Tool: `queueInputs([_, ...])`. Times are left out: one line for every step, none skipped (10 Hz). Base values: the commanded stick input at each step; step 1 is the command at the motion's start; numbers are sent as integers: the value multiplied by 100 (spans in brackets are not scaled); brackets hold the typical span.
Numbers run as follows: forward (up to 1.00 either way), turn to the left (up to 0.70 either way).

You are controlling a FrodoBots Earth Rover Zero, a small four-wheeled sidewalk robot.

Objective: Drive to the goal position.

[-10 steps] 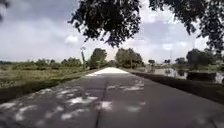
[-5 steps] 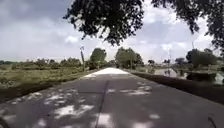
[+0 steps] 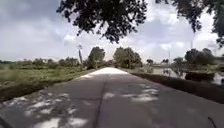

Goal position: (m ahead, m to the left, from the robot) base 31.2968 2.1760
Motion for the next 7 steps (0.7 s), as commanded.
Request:
queueInputs([70,0])
queueInputs([70,0])
queueInputs([70,0])
queueInputs([70,0])
queueInputs([70,0])
queueInputs([70,0])
queueInputs([70,0])
